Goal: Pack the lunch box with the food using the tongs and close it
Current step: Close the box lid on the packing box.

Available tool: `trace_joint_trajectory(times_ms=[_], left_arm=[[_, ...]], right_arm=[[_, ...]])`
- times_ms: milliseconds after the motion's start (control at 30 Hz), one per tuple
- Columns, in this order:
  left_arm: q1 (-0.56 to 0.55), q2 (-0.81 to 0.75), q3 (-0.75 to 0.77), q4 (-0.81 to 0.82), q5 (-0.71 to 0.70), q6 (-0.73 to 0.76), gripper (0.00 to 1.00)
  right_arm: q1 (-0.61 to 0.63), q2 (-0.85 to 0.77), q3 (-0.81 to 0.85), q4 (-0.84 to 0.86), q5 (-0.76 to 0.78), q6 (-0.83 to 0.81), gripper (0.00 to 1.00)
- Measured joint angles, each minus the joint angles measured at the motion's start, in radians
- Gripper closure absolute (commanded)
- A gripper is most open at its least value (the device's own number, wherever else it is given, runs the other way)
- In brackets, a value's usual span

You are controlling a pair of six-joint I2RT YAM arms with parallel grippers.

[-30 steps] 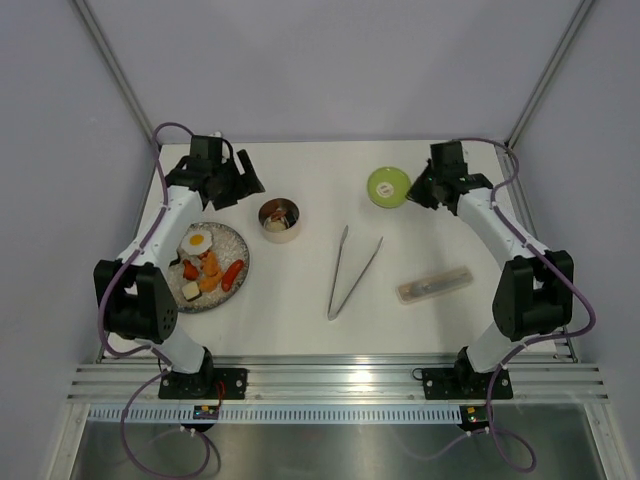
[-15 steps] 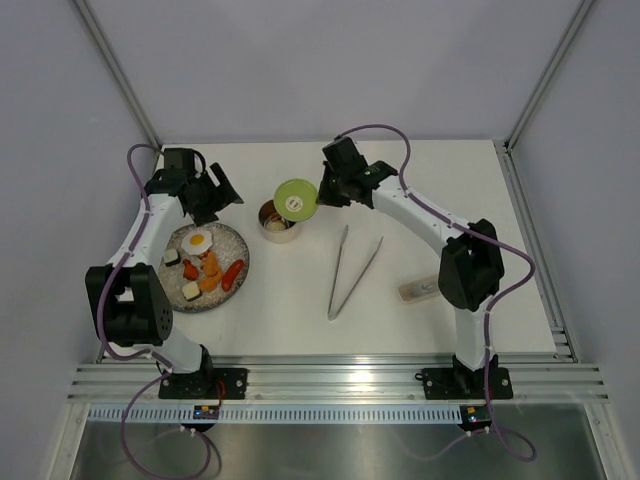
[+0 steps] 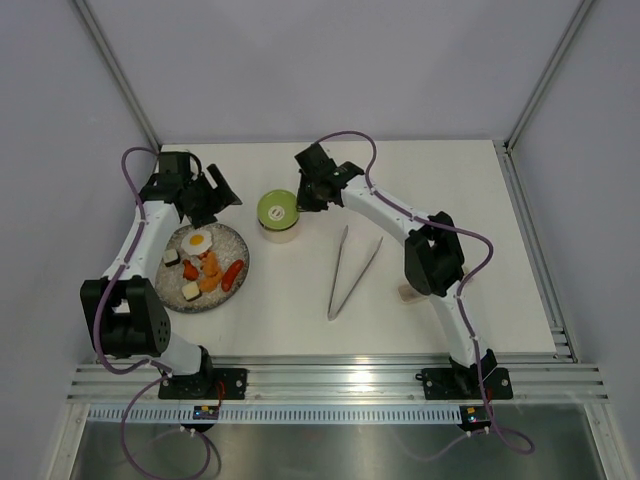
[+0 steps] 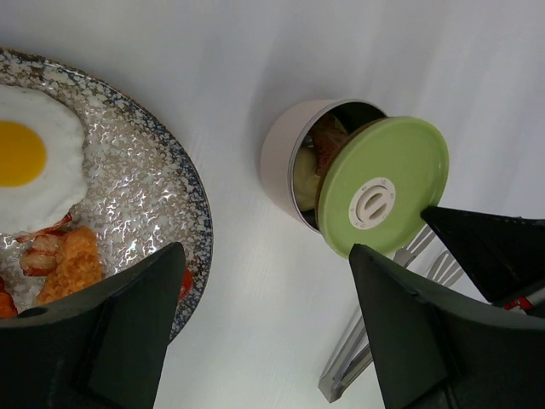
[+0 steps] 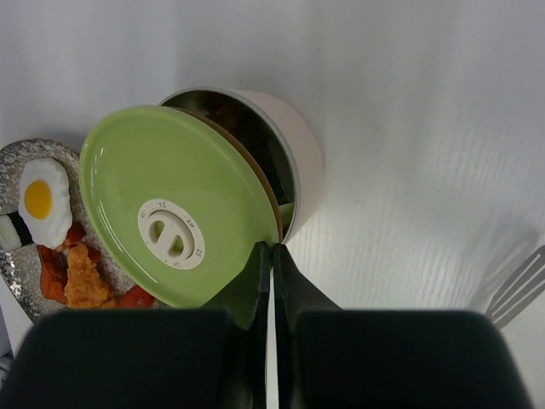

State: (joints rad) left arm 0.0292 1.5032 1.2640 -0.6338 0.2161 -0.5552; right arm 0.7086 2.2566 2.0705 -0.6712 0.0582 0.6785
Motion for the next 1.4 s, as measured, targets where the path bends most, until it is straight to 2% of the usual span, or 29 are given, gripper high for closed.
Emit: trace_joint_trajectory(times_ms=[200,500,567,600,700,933,1067,1167,1267,1400], left_arm=[[0.0,-0.022,-0.021,0.0,0.006,0.001,0.18],[0.0,-0.024,-0.022,-0.002,0.024,0.009,0.18],[0.0,-0.024,-0.022,-0.002,0.029,0.009,0.18],[0.0,-0.024,-0.022,-0.002,0.032,0.009,0.18],[0.0,-0.024,-0.022,-0.003,0.039,0.011,0.18],[-0.019,-0.044,-0.02,-0.008,0.025,0.034,0.25],[-0.109,-0.041,0.011,-0.042,-0.034,0.058,0.32],[-0.196,-0.009,0.083,-0.076,-0.1,0.085,0.33],[-0.276,0.045,0.146,-0.089,-0.19,0.114,0.34],[-0.354,0.127,0.208,-0.119,-0.288,0.141,0.33]], right_arm=[[0.0,0.081,0.083,-0.032,0.0,0.0,1.0],[-0.001,0.102,0.087,-0.035,-0.011,0.008,0.98],[-0.001,0.102,0.087,-0.035,-0.018,0.008,0.89],[-0.001,0.102,0.087,-0.035,-0.021,0.01,0.76],[-0.001,0.102,0.087,-0.034,-0.027,0.013,0.54],[-0.001,0.1,0.087,-0.034,-0.024,0.005,0.45],[-0.002,0.074,0.077,-0.037,-0.009,-0.009,0.42],[-0.009,-0.011,-0.005,-0.03,0.013,-0.025,0.41],[-0.043,-0.16,-0.163,-0.004,0.034,-0.036,0.41],[-0.169,-0.372,-0.387,0.039,0.049,-0.039,0.41]])
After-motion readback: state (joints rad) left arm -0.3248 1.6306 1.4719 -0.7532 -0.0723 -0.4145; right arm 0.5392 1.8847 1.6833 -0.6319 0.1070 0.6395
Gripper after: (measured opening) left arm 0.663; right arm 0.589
